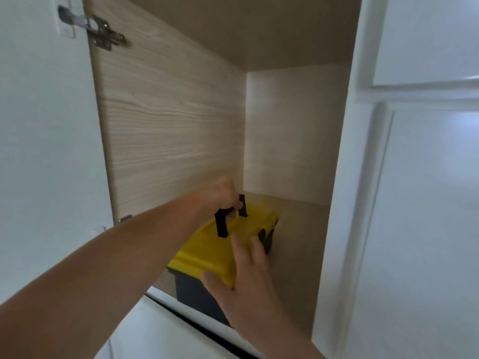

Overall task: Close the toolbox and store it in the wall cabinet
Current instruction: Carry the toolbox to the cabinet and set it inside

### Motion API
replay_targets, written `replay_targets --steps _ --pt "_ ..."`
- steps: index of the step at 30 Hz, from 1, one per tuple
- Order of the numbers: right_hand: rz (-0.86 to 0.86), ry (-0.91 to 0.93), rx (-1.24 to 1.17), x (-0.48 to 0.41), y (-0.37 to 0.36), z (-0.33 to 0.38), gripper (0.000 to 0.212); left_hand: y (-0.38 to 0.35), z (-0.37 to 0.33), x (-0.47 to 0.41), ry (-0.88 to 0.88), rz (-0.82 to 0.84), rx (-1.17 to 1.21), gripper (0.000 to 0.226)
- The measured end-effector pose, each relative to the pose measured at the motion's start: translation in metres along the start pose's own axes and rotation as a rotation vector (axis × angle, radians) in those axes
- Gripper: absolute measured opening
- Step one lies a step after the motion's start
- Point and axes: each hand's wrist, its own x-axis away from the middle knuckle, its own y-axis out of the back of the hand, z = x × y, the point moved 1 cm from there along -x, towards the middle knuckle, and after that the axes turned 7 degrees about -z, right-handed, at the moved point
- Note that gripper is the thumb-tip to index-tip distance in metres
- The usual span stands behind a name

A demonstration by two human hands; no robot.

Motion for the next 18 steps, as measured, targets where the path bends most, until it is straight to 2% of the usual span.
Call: replay_targets --steps 2,4,8,10,12,14,18 --pt "0.107 0.078 0.166 0.008 -0.008 -0.003 0.083 0.008 0.011 -0.002 -0.099 -0.008 -0.071 0.029" --pt "0.065 0.149 0.24 0.008 -0.007 -0.007 0.069 0.023 0.025 0.007 -0.243 -0.018 -0.197 0.041" --pt "0.039 0.191 0.224 0.006 -0.003 -0.01 0.058 0.046 0.076 0.047 -0.385 0.085 -0.139 0.05" --pt "0.042 0.2 0.243 0.007 -0.005 -0.011 0.057 0.049 0.105 0.072 -0.44 0.086 -0.178 0.075" --pt "0.039 0.211 0.26 0.007 -0.006 -0.011 0.057 0.046 0.126 0.095 -0.586 0.098 -0.289 0.101" --pt "0.036 0.22 0.268 0.007 -0.006 -0.011 0.056 0.037 0.135 0.103 -0.632 0.161 -0.396 0.116" --pt "0.027 0.226 0.286 0.005 -0.007 -0.013 0.054 0.025 0.135 0.092 -0.552 0.24 -0.383 0.101"
